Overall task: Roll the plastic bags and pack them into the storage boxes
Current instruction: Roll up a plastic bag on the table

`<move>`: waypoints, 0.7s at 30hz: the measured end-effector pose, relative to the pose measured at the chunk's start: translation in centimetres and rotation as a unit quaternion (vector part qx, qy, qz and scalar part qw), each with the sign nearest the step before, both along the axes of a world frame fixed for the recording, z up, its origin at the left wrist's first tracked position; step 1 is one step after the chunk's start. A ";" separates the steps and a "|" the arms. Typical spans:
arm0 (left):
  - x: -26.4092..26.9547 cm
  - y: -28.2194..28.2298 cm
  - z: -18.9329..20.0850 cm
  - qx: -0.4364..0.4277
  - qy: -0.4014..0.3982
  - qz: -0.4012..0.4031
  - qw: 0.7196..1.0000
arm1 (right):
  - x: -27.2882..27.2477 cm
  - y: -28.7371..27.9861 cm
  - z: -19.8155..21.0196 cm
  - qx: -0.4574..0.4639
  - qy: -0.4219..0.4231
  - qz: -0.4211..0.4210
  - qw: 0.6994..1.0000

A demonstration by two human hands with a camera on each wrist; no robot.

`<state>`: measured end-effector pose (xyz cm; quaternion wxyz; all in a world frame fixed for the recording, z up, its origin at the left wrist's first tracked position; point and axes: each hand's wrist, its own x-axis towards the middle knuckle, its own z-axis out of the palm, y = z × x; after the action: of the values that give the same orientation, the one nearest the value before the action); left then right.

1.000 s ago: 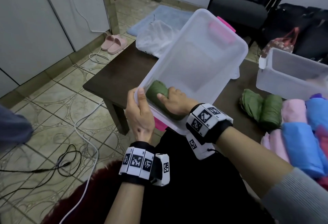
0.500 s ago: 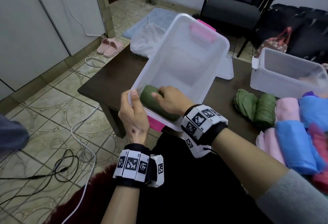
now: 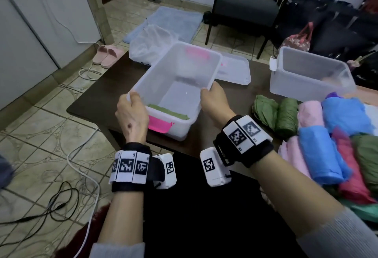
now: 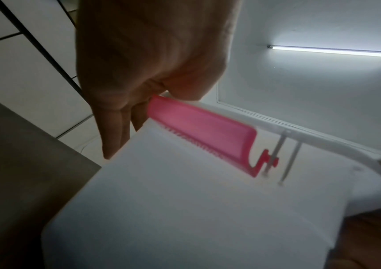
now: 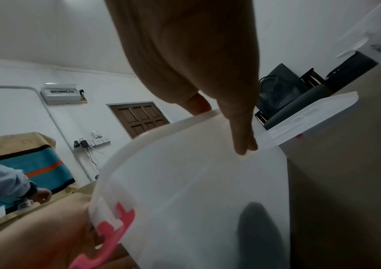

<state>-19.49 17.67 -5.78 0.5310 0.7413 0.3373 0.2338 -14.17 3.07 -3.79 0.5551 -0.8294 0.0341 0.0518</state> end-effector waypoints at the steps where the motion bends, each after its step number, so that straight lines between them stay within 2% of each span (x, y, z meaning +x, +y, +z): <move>1: 0.1 0.0 0.0 -0.002 0.005 0.001 1.000 | 0.1 -0.1 -0.1 0.001 -0.001 0.000 1.000; 7: 0.3 -0.4 0.1 -0.016 0.012 0.032 0.999 | -0.1 -1.2 -0.4 0.040 -0.002 0.004 0.999; 8: 0.2 -0.3 0.2 0.015 0.010 0.046 0.999 | -0.1 -1.9 -0.3 0.032 0.003 -0.003 0.999; 10: 0.0 -0.9 0.6 0.136 -0.001 0.069 0.988 | 0.1 -4.2 -0.5 -0.045 0.009 -0.040 0.998; 12: -0.6 -2.6 1.6 0.233 -0.106 0.066 0.964 | 0.4 -7.1 -0.9 -0.151 0.014 -0.079 0.985; 13: -1.0 -4.0 2.2 0.243 -0.180 0.048 0.952 | 0.3 -8.8 -1.1 -0.199 0.019 -0.102 0.975; 15: -2.2 -7.7 3.2 0.208 -0.287 -0.027 0.935 | -0.2 -11.9 -1.0 -0.290 0.032 -0.134 0.947; 16: -2.6 -9.5 3.2 0.188 -0.302 -0.077 0.932 | -0.7 -13.3 -0.8 -0.330 0.040 -0.146 0.932; 18: -3.3 -13.0 2.4 0.156 -0.255 -0.195 0.934 | -1.7 -15.8 -0.5 -0.387 0.043 -0.186 0.902; 20: -3.0 -15.8 0.3 0.143 -0.103 -0.321 0.931 | -2.7 -17.9 -0.5 -0.431 0.038 -0.235 0.870; 21: -2.7 -16.9 -1.0 0.154 -0.010 -0.371 0.916 | -3.1 -18.8 -0.7 -0.447 0.043 -0.256 0.856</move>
<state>-22.20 0.77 -6.78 0.4619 0.8836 -0.0077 0.0762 -17.23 -15.75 -4.45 0.1159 -0.9472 0.2887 -0.0777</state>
